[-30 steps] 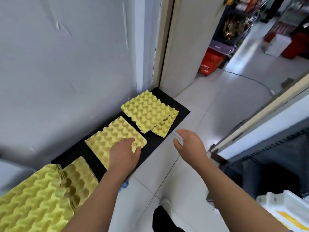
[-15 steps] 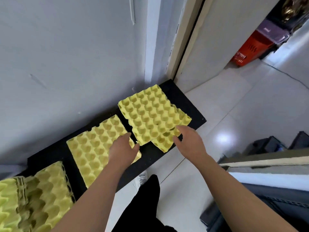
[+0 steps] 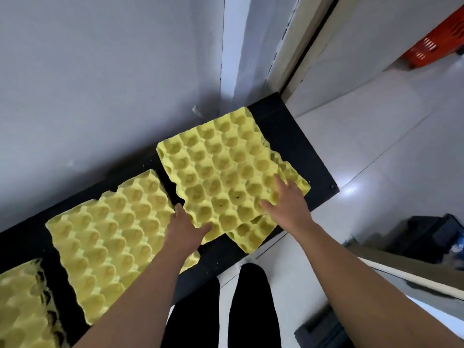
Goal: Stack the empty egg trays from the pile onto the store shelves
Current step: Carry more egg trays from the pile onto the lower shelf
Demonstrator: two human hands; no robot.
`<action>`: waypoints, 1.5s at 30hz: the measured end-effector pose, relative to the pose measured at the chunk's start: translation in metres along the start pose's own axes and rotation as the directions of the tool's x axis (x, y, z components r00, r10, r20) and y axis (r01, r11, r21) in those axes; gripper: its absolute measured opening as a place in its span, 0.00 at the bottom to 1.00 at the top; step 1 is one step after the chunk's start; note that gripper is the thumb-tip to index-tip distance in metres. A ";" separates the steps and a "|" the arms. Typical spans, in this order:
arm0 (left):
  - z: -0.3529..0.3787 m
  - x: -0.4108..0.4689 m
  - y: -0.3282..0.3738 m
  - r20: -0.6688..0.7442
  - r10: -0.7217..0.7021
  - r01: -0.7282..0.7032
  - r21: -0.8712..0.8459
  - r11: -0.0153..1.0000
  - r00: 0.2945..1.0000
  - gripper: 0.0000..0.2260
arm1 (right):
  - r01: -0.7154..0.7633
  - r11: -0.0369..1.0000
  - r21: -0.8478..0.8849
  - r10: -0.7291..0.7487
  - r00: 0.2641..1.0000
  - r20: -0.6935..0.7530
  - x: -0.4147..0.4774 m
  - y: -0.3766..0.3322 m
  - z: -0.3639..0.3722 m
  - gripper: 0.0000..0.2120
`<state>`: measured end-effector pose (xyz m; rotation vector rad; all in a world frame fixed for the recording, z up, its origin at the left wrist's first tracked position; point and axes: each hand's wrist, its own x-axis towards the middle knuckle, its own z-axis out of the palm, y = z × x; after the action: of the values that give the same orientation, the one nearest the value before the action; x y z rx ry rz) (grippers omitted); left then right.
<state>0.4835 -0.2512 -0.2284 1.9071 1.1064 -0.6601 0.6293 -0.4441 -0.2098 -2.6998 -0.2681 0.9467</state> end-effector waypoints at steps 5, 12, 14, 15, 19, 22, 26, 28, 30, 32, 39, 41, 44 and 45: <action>0.027 0.022 -0.011 0.022 -0.081 0.083 -0.186 0.979 0.996 0.47 | -0.030 0.999 0.029 0.027 0.995 0.093 0.043 0.022 0.015 0.49; 0.042 0.014 -0.007 -0.134 -0.093 0.031 -0.408 0.913 0.987 0.47 | 0.051 0.982 0.183 -0.063 0.996 0.059 0.049 0.036 0.006 0.52; 0.036 0.002 -0.001 -0.176 -0.068 -0.017 -0.444 0.896 0.982 0.43 | 0.068 0.968 0.242 -0.080 0.996 0.040 0.046 0.034 -0.005 0.51; 0.032 -0.004 0.003 -0.201 -0.058 -0.041 -0.456 0.889 0.978 0.41 | 0.076 0.962 0.262 -0.090 0.995 0.041 0.044 0.033 -0.011 0.50; 0.010 -0.036 0.020 -0.277 -0.051 -0.081 -0.446 0.891 0.960 0.42 | 0.114 0.953 0.280 -0.138 0.988 0.068 0.026 0.019 -0.040 0.50; -0.013 -0.069 0.025 -0.345 -0.073 -0.087 -0.426 0.901 0.936 0.41 | 0.179 0.950 0.255 -0.198 0.979 0.048 0.004 0.001 -0.064 0.48; -0.049 -0.123 0.019 -0.415 -0.140 -0.074 -0.459 0.885 0.899 0.41 | 0.311 0.931 0.191 -0.323 0.946 0.033 -0.031 -0.036 -0.092 0.47; -0.068 -0.153 0.012 -0.439 -0.162 -0.075 -0.475 0.877 0.884 0.43 | 0.369 0.916 0.159 -0.380 0.924 0.042 -0.050 -0.058 -0.105 0.48; -0.083 -0.183 0.000 -0.464 -0.198 -0.064 -0.490 0.869 0.863 0.43 | 0.421 0.898 0.125 -0.430 0.902 0.052 -0.070 -0.082 -0.114 0.49; -0.095 -0.212 -0.015 -0.510 -0.241 -0.057 -0.500 0.864 0.825 0.38 | 0.484 0.869 0.102 -0.491 0.868 0.067 -0.092 -0.107 -0.119 0.48; -0.126 -0.313 -0.085 -0.650 -0.436 -0.095 -0.615 0.783 0.622 0.34 | 0.690 0.724 0.014 -0.685 0.716 0.137 -0.185 -0.200 -0.106 0.47; -0.132 -0.338 -0.113 -0.657 -0.490 -0.130 -0.663 0.737 0.573 0.38 | 0.736 0.676 -0.005 -0.727 0.669 0.157 -0.214 -0.227 -0.095 0.46; -0.139 -0.378 -0.160 -0.670 -0.565 -0.183 -0.707 0.683 0.482 0.41 | 0.806 0.590 -0.042 -0.785 0.585 0.203 -0.262 -0.268 -0.068 0.45; -0.141 -0.392 -0.177 -0.672 -0.587 -0.195 -0.717 0.670 0.452 0.42 | 0.825 0.564 -0.043 -0.800 0.558 0.220 -0.280 -0.281 -0.058 0.45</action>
<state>0.1463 -0.2584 0.0734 1.2830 1.9183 0.7820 0.4266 -0.2615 0.0837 -2.1226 -1.5308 0.8441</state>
